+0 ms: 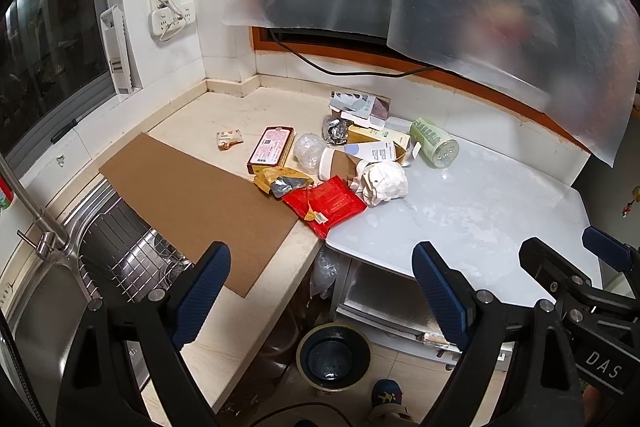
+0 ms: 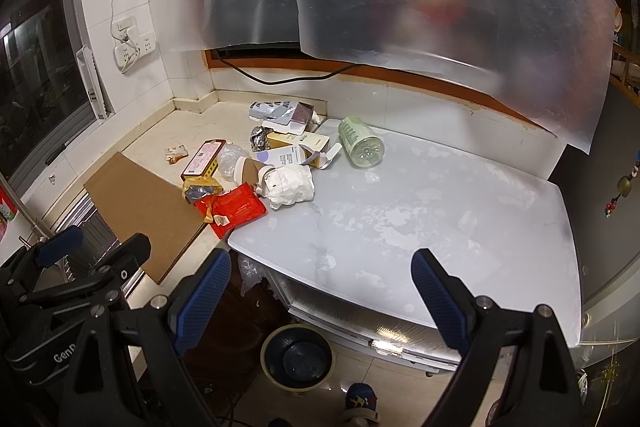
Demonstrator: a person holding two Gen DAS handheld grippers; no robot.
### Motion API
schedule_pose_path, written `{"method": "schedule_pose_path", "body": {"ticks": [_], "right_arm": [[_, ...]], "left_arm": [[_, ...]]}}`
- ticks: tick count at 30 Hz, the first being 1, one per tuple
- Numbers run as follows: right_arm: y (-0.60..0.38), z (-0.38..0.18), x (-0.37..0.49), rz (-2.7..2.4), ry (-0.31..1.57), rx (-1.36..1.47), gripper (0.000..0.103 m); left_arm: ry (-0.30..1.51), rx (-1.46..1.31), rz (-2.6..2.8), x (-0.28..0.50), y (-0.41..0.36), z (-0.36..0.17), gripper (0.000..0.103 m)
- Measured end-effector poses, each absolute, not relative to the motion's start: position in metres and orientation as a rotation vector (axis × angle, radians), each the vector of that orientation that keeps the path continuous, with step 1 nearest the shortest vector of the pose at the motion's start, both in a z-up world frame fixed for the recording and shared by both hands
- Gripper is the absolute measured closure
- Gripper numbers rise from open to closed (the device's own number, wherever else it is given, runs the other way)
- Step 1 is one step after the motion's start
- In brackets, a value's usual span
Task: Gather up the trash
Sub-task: 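Move both tools toward the trash pile on the counter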
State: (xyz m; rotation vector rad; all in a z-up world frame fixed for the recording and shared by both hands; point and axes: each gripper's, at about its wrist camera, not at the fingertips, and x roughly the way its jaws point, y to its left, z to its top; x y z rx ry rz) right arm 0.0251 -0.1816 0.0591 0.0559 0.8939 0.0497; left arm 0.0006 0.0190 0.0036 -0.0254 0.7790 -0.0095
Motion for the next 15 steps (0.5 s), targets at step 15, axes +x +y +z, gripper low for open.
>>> {"method": "schedule_pose_path", "body": {"ticks": [15], "right_arm": [[-0.152,0.062,0.005,0.015,0.879,0.053,0.013]], "left_arm": [[0.772,-0.017,-0.038,-0.010,0.039,0.003,0.013]]}}
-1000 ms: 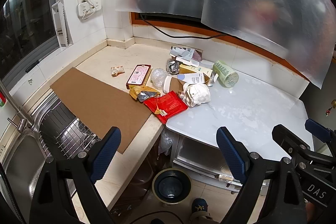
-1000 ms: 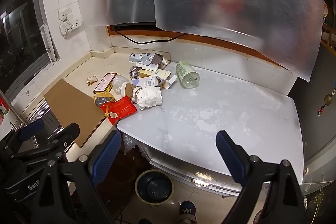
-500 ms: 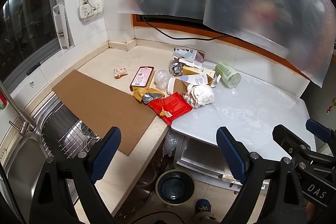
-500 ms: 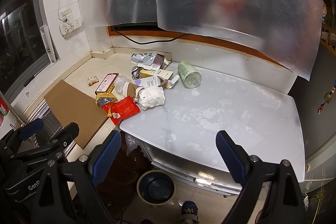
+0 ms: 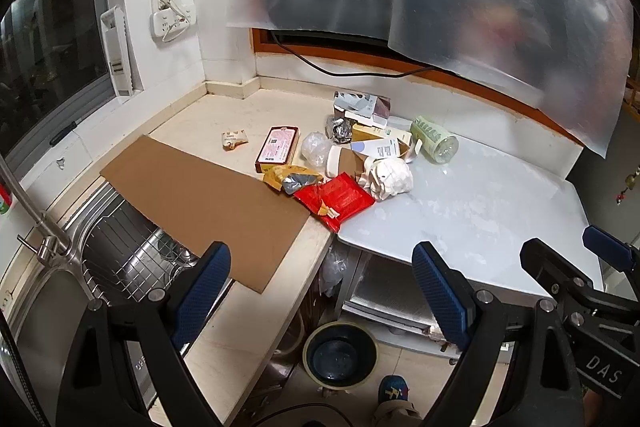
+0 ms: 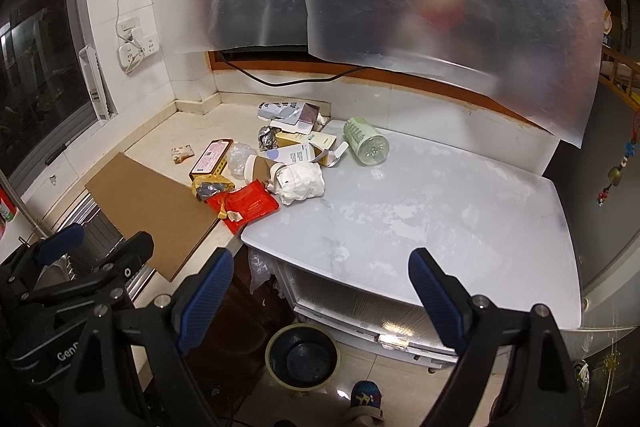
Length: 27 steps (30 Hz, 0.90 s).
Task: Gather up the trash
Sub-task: 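Move both tools toward the trash pile on the counter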
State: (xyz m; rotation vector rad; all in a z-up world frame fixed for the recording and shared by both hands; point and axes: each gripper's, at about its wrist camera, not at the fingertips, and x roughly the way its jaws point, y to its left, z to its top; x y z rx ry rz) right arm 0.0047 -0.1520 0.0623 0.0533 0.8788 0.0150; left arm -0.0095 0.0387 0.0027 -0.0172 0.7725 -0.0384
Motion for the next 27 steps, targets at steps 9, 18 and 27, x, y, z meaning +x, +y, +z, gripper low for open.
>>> {"method": "schedule_pose_path", "body": {"ticks": [9,18,27], "right_arm": [[-0.141,0.059,-0.007,-0.027,0.894,0.055,0.013],[-0.138,0.059,0.001,-0.036,0.898,0.046,0.015],[-0.143,0.044,0.052,0.064,0.919,0.048,0.017]], "left_arm": [[0.795,-0.016,-0.084,-0.010,0.045,-0.006,0.013],[0.809,-0.031,-0.103,0.007,0.045,-0.011,0.013],[0.824,-0.046,-0.012,0.051,0.039,-0.016,0.013]]}}
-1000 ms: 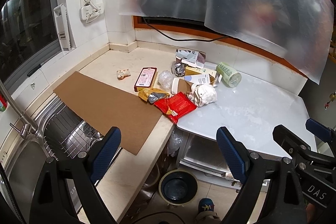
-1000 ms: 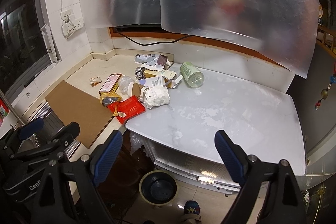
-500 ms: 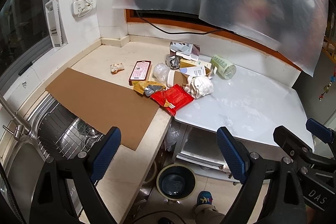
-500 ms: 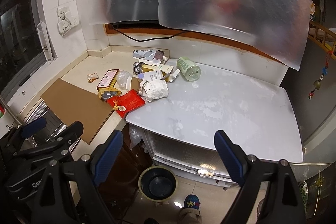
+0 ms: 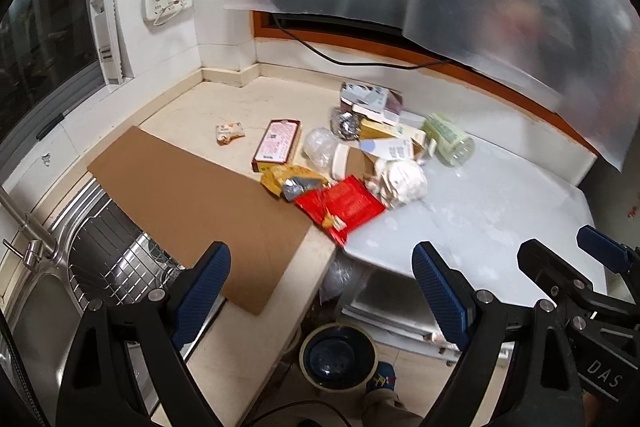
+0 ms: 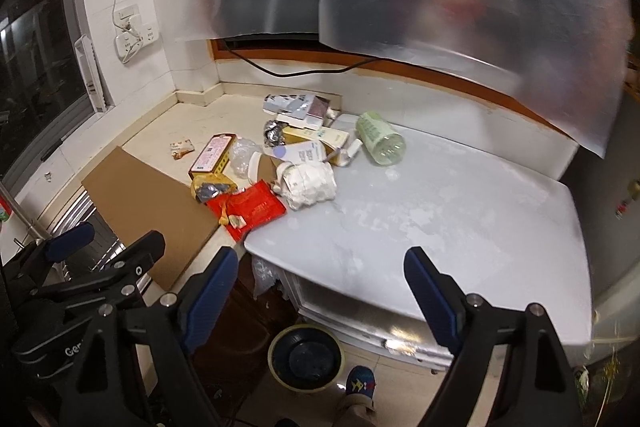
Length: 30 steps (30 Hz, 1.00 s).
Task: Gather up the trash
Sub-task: 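Move both tools toward the trash pile on the counter, then grasp the green carton with the right tool while the left tool grasps the white crumpled paper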
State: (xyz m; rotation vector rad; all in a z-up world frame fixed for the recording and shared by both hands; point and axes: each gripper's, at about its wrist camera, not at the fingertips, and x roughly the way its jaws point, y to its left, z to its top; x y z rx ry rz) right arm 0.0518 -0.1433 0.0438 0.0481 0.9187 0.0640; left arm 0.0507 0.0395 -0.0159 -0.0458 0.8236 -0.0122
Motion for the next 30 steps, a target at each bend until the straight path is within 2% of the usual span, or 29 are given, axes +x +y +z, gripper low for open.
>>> {"method": "schedule_pose_path", "body": {"ticks": [9,21,30], "right_arm": [[-0.189,0.019,0.139,0.167,0.999,0.112,0.017],[-0.263,-0.049,0.257,0.216,1.103,0.087,0.018],[-0.270,-0.095,0.340,0.256,1.191,0.142,0.020]], "left_arm": [[0.873,-0.066,0.036,0.122,-0.003,-0.026,0.012],[1.138,-0.118,-0.046,0.223,-0.071,-0.096,0.013],[1.223,-0.221,-0.011,0.255,-0.071,-0.124,0.013]]}}
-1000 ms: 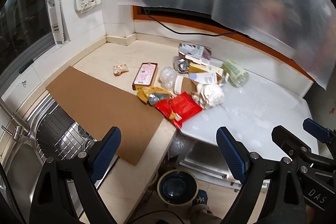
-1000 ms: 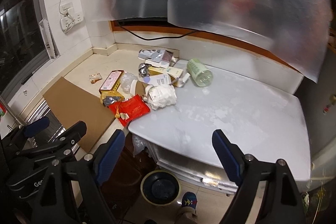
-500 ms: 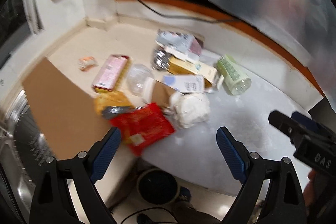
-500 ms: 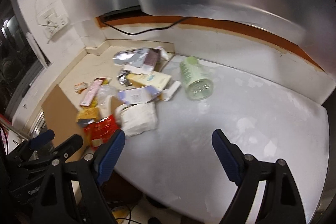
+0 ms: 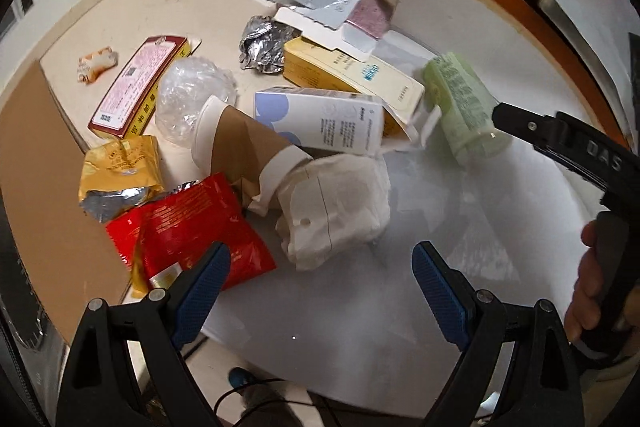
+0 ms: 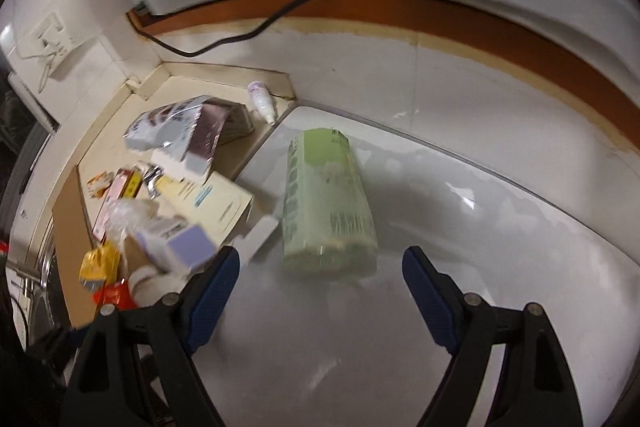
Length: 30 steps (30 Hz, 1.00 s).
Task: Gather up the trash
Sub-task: 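Grasp the green carton with the right tool while the left tool grasps the white crumpled paper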
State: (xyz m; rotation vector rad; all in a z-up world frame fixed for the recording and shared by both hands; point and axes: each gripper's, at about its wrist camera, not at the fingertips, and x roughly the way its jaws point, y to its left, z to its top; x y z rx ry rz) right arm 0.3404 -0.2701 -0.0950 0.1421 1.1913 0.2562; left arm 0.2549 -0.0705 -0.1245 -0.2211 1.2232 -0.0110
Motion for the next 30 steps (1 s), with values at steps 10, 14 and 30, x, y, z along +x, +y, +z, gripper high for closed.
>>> {"method": "schedule_pose_path", "body": {"ticks": [10,14,30], "right_arm": [[-0.256,-0.130,0.372,0.268,1.251,0.079,0.030],[-0.266,-0.141,0.373,0.300,1.279,0.125,0.037],[-0.301,-0.136,0.325,0.284,1.273,0.172,0.037]], "left_arm": [[1.287,-0.250,0.011,0.273,-0.083,-0.137,0.015],[1.303,-0.235,0.044,0.281,-0.089,-0.141,0.015],[1.441,-0.186,0.104,0.299,-0.106,-0.165,0.046]]}}
